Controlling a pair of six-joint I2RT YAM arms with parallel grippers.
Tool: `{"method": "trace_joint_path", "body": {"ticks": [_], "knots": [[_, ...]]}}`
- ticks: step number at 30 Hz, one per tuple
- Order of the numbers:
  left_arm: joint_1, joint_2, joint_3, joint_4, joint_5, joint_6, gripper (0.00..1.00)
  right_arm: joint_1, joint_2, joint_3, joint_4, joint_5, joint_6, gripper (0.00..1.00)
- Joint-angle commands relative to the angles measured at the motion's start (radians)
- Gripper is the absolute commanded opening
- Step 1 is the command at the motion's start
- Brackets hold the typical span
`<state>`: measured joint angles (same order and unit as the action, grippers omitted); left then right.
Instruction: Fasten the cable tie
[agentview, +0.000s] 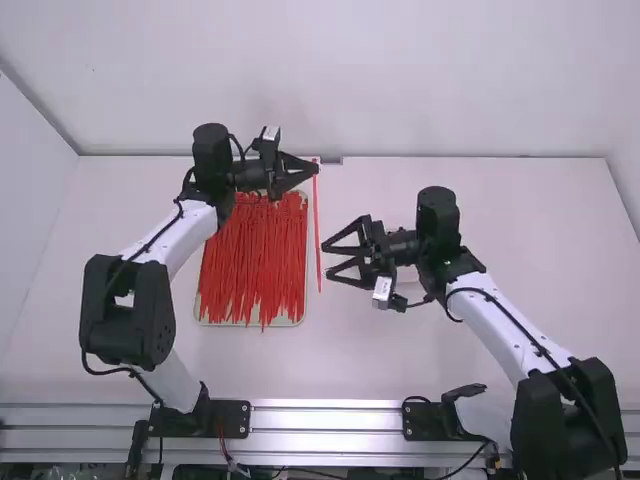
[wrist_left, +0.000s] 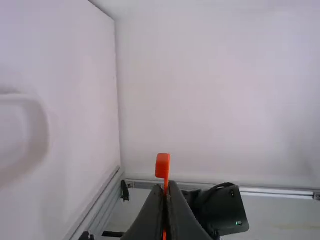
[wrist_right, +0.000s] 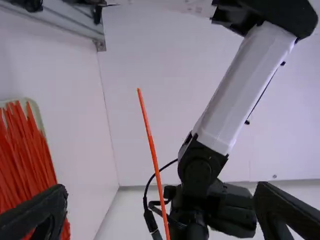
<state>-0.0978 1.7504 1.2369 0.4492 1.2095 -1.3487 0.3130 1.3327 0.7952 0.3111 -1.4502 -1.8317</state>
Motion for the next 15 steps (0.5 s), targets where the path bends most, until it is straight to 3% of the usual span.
{"method": "trace_joint_path", "body": {"ticks": [1, 6, 8, 15], "knots": [[-0.009, -0.008, 0.026, 0.003, 0.005, -0.005, 0.02, -0.013, 0.003, -0.011, -0.002, -0.077, 0.003, 0.95], [-0.019, -0.008, 0.026, 0.000, 0.004, -0.006, 0.02, -0.010, 0.003, -0.011, -0.006, -0.098, 0.003, 0.78], [-0.021, -0.008, 0.026, 0.000, 0.002, -0.005, 0.02, -0.011, 0.003, -0.011, -0.005, -0.098, 0.002, 0.64], [-0.043, -0.007, 0.024, -0.001, -0.026, -0.007, 0.02, -0.011, 0.003, -0.011, -0.005, -0.093, 0.002, 0.59]]}}
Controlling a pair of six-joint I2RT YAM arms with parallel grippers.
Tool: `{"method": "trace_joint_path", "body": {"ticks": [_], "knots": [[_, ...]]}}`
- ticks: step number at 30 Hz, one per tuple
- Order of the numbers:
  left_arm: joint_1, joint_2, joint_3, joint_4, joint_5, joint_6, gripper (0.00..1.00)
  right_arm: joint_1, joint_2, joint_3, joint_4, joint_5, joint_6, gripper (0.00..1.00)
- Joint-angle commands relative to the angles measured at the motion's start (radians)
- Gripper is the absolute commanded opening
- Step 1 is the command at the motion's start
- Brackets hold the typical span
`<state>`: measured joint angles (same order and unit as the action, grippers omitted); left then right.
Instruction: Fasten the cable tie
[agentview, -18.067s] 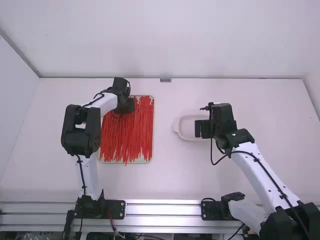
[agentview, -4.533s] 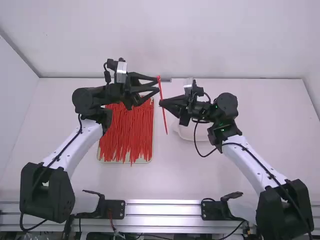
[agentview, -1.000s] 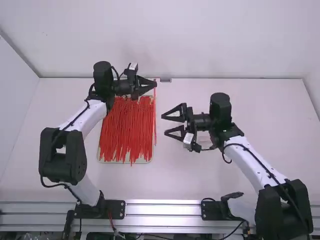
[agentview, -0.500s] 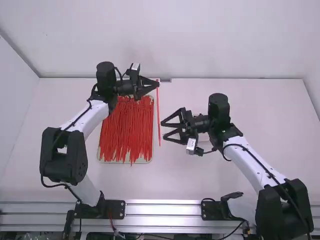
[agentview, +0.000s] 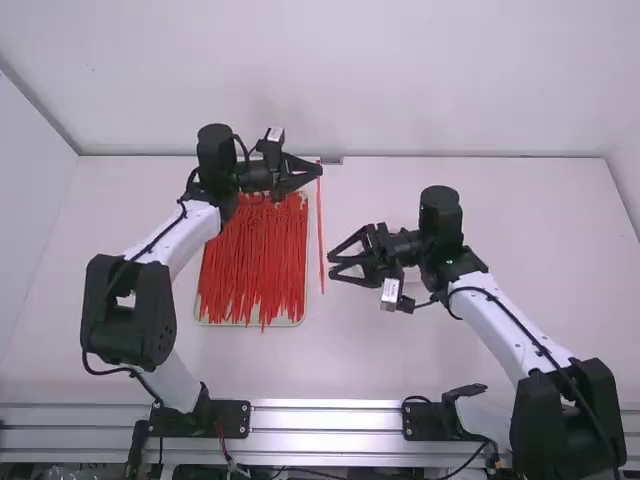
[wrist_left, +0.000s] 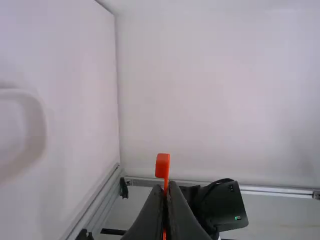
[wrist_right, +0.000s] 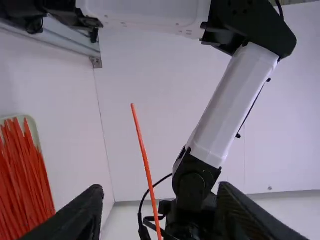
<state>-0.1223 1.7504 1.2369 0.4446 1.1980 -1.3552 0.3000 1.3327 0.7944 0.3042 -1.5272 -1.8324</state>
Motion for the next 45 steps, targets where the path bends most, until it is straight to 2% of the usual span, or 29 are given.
{"method": "trace_joint_path", "body": {"ticks": [1, 6, 8, 10, 16, 18, 19, 45], "knots": [[-0.023, -0.008, 0.022, 0.005, -0.024, 0.002, 0.02, 0.002, 0.003, -0.010, 0.002, -0.017, 0.002, 0.59], [-0.032, -0.008, 0.012, 0.004, -0.063, 0.007, 0.02, 0.002, 0.003, -0.011, 0.002, -0.013, 0.003, 0.53], [-0.042, -0.008, 0.008, 0.005, -0.069, 0.010, 0.02, 0.002, 0.003, -0.011, 0.000, -0.013, 0.003, 0.42], [-0.042, -0.008, 0.003, 0.005, -0.077, 0.012, 0.02, 0.002, 0.003, -0.011, -0.003, -0.014, 0.003, 0.36], [-0.044, -0.008, -0.023, 0.020, -0.095, 0.016, 0.02, 0.002, 0.003, -0.011, -0.007, -0.013, 0.003, 0.26], [-0.048, -0.008, -0.040, 0.048, -0.104, 0.008, 0.02, 0.002, 0.003, -0.011, -0.022, -0.014, 0.003, 0.05], [-0.048, -0.008, -0.045, 0.056, -0.109, 0.008, 0.02, 0.002, 0.003, -0.011, -0.027, -0.013, 0.003, 0.00], [-0.053, -0.008, -0.052, 0.068, -0.091, 0.020, 0.02, 0.003, 0.003, -0.011, -0.028, 0.011, 0.072, 0.00]]}}
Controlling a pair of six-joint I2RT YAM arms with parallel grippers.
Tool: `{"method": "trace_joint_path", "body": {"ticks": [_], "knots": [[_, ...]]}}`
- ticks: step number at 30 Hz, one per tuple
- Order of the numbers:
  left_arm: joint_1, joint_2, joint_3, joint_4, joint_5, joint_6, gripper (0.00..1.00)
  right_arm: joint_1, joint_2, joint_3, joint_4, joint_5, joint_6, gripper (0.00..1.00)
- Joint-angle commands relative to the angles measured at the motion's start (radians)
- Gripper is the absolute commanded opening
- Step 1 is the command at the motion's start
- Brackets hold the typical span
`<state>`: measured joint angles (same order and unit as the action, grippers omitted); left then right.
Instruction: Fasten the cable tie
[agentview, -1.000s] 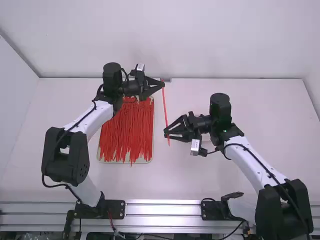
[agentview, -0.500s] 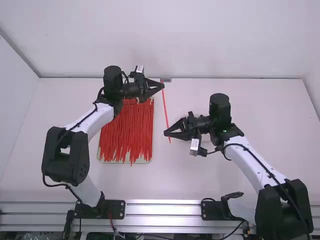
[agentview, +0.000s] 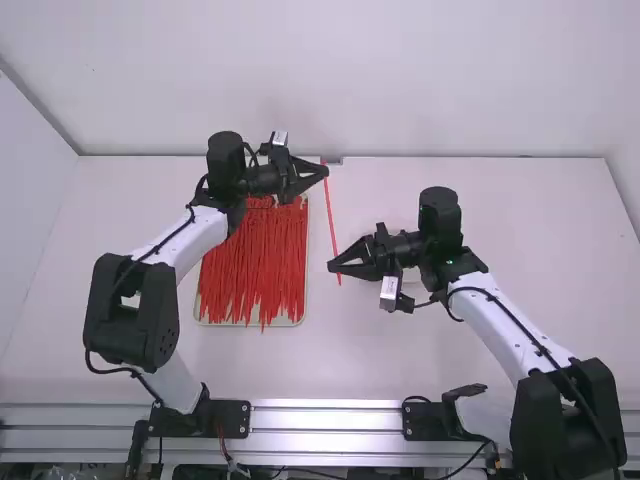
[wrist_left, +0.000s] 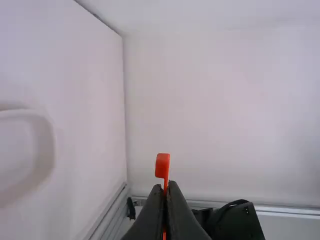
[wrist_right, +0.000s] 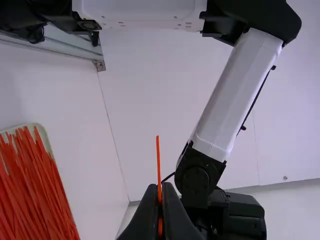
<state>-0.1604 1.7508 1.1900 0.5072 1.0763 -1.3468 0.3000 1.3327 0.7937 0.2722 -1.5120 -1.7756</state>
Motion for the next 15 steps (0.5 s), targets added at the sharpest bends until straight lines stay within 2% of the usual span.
{"method": "trace_joint_path", "body": {"ticks": [1, 8, 15], "knots": [[-0.016, -0.008, -0.005, 0.006, 0.032, 0.012, 0.02, 0.003, 0.003, -0.010, 0.004, -0.002, 0.015, 0.00], [-0.019, -0.008, -0.006, 0.005, 0.033, 0.019, 0.02, 0.000, 0.003, -0.010, 0.004, 0.021, 0.014, 0.00], [-0.024, -0.008, -0.006, 0.005, 0.034, 0.019, 0.02, 0.000, 0.003, -0.010, 0.011, 0.041, -0.013, 0.11]]}}
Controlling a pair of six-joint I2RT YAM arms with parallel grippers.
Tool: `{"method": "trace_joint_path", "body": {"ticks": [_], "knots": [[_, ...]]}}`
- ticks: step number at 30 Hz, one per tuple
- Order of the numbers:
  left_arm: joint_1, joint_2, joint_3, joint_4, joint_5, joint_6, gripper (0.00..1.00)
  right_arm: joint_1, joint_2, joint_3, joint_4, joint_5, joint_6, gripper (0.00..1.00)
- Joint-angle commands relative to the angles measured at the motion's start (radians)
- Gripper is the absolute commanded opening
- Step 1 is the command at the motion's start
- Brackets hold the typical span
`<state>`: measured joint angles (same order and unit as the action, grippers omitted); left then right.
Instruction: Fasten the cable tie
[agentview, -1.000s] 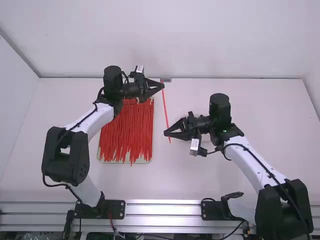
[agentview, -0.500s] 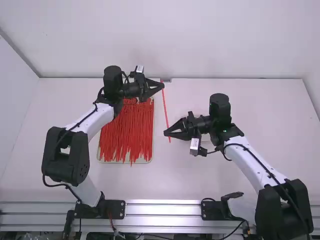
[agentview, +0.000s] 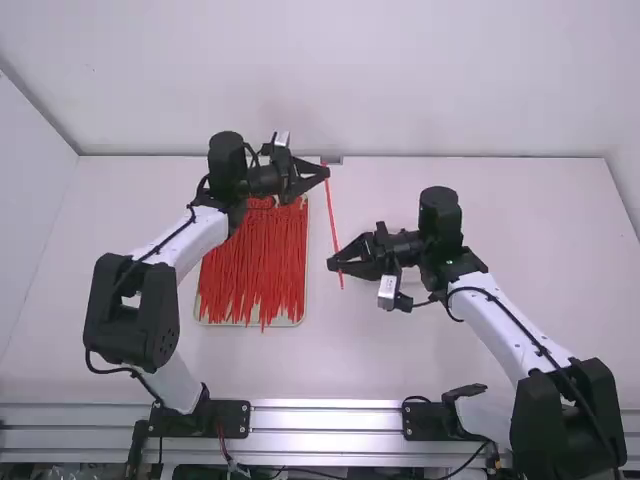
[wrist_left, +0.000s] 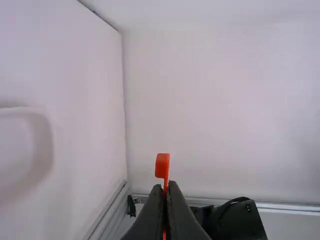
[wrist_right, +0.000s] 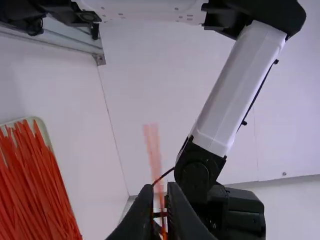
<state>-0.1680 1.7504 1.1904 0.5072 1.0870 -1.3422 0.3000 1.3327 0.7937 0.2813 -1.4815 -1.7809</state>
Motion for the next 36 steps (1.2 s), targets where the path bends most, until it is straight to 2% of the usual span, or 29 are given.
{"method": "trace_joint_path", "body": {"ticks": [1, 15, 16, 18, 25, 30, 36], "knots": [[-0.015, -0.008, -0.006, 0.005, 0.023, 0.015, 0.02, 0.002, 0.003, -0.010, 0.003, 0.016, -0.004, 0.12], [-0.021, -0.008, -0.006, 0.009, 0.054, 0.042, 0.02, 0.000, 0.003, -0.010, 0.010, 0.016, -0.004, 0.08], [-0.025, -0.008, -0.006, 0.008, 0.053, 0.042, 0.02, 0.000, 0.003, -0.010, 0.010, 0.016, -0.003, 0.03], [-0.028, -0.008, -0.006, 0.008, 0.053, 0.053, 0.02, 0.000, 0.003, -0.010, 0.010, 0.016, -0.003, 0.00], [-0.028, -0.008, -0.006, 0.006, 0.057, 0.061, 0.02, 0.002, 0.003, -0.010, 0.001, -0.003, 0.009, 0.00], [-0.028, -0.008, -0.006, 0.044, 0.101, 0.136, 0.02, 0.000, 0.003, -0.010, 0.042, -0.059, 0.117, 0.00], [-0.027, -0.007, -0.006, 0.103, 0.133, 0.166, 0.02, 0.000, 0.003, -0.010, 0.182, -0.068, 0.390, 0.00]]}}
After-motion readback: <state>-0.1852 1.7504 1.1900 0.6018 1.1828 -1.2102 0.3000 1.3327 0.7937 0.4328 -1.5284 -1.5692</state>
